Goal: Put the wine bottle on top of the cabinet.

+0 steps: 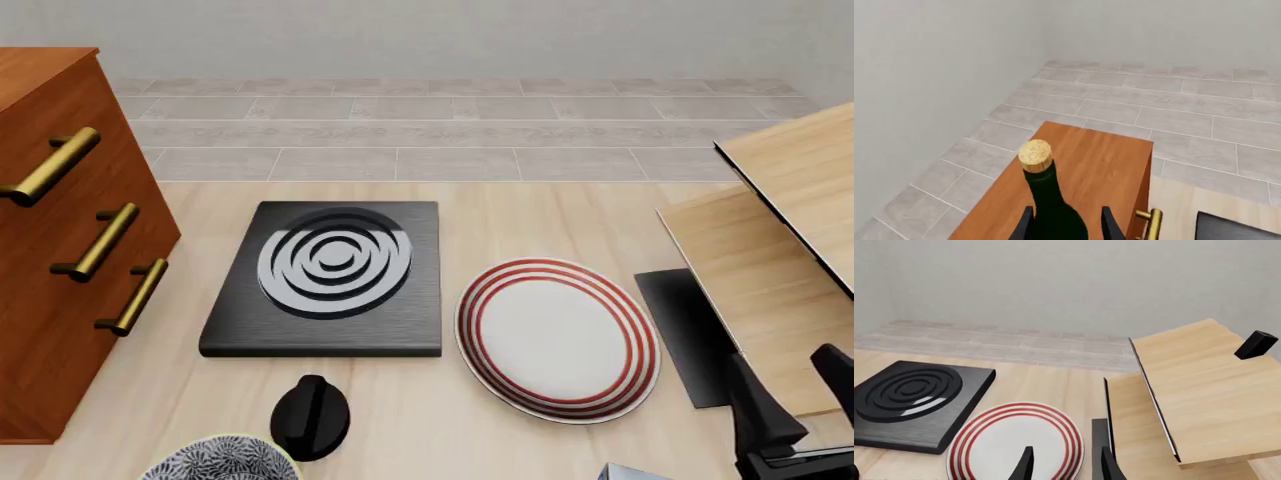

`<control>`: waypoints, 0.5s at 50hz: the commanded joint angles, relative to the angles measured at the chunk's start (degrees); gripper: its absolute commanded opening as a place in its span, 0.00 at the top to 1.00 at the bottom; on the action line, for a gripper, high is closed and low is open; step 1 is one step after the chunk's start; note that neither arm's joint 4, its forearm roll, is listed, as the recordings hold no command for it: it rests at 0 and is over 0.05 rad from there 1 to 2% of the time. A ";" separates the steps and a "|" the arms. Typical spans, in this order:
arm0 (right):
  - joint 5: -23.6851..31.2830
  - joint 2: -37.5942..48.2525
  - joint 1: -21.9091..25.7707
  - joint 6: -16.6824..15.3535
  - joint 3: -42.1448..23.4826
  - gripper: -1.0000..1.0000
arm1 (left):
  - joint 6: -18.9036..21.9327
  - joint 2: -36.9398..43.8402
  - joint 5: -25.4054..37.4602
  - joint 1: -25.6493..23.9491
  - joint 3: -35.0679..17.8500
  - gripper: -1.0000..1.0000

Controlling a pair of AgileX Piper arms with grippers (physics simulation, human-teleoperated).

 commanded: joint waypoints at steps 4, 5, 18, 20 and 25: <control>-0.12 0.51 -0.06 -0.27 0.01 0.00 | 0.24 -0.37 -0.44 -0.21 4.80 0.00; -0.13 0.52 -0.06 -0.27 0.01 0.00 | 0.24 -0.37 -0.44 -0.21 4.80 0.00; -0.38 0.91 -0.05 -0.08 0.01 0.00 | 1.95 -5.82 1.78 -0.65 4.66 0.00; -0.41 0.97 -0.03 -0.03 0.01 0.00 | 1.90 -6.72 2.44 -0.89 4.12 0.00; -0.34 0.91 0.02 -0.10 0.00 0.00 | 1.94 -7.91 4.02 -1.61 2.43 0.00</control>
